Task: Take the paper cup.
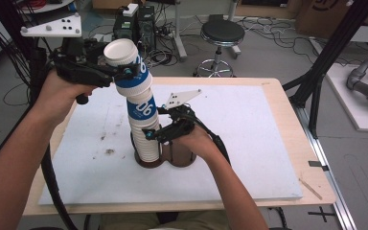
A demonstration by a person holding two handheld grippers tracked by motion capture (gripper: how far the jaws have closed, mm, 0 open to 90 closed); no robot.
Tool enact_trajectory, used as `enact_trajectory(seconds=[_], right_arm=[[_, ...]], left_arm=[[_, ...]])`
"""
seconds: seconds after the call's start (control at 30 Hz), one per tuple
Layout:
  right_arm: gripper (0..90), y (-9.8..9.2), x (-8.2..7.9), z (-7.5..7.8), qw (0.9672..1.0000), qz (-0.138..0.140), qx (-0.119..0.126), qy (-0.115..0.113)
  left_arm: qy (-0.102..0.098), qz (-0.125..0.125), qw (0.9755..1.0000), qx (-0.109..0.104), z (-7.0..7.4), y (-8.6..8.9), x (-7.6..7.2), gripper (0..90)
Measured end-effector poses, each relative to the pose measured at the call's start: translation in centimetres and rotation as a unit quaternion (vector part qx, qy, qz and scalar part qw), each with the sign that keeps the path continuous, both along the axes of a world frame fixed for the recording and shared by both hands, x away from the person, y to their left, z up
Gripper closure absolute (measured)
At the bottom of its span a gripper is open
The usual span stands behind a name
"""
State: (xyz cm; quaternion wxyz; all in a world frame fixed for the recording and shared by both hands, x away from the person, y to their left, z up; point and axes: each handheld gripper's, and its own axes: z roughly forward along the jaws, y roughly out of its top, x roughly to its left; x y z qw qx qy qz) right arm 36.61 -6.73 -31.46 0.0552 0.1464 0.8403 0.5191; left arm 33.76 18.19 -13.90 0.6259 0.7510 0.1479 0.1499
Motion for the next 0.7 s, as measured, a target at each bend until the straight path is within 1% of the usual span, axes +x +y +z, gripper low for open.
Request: enact_trajectory(seconds=[0.07, 0.17, 0.3, 0.4, 0.47, 0.5, 0.57, 0.63, 0.7], right_arm=[[14.5, -0.3, -0.2, 0.0, 1.0000, -0.002, -0.007, 0.000], [14.6, -1.3, -0.5, 0.0, 1.0000, -0.005, 0.002, 0.000], [14.6, -3.2, -0.9, 0.1, 0.9998, -0.017, 0.003, -0.003], [14.6, -5.0, -1.2, 0.2, 0.9995, -0.029, 0.005, -0.009], [14.6, -6.0, -1.5, 0.4, 0.9992, -0.038, 0.006, -0.012], [14.7, -6.6, -1.6, 0.4, 0.9989, -0.042, 0.007, -0.019], [14.6, -8.0, -1.9, 0.6, 0.9982, -0.054, 0.008, -0.023], [14.7, -9.0, -2.3, 0.8, 0.9977, -0.063, 0.011, -0.023], [14.7, -10.1, -2.6, 0.9, 0.9971, -0.070, 0.009, -0.028]], left_arm=[[-0.003, 0.001, 1.0000, -0.002, 0.4, 0.0, -0.4, 28.2], [-0.007, -0.003, 1.0000, 0.000, 1.0, -0.4, -1.1, 28.2], [-0.009, -0.015, 0.9998, 0.009, 1.4, -1.6, -1.9, 28.2], [-0.008, -0.022, 0.9996, 0.017, 1.2, -2.9, -2.2, 28.2], [-0.004, -0.027, 0.9994, 0.022, 0.8, -3.9, -2.3, 28.2], [-0.002, -0.031, 0.9992, 0.024, 0.5, -4.4, -2.3, 28.2], [0.003, -0.040, 0.9989, 0.026, 0.0, -5.6, -2.4, 28.2], [0.004, -0.046, 0.9985, 0.029, -0.4, -6.5, -2.5, 28.2], [0.004, -0.054, 0.9980, 0.033, -0.7, -7.6, -2.5, 28.2]])
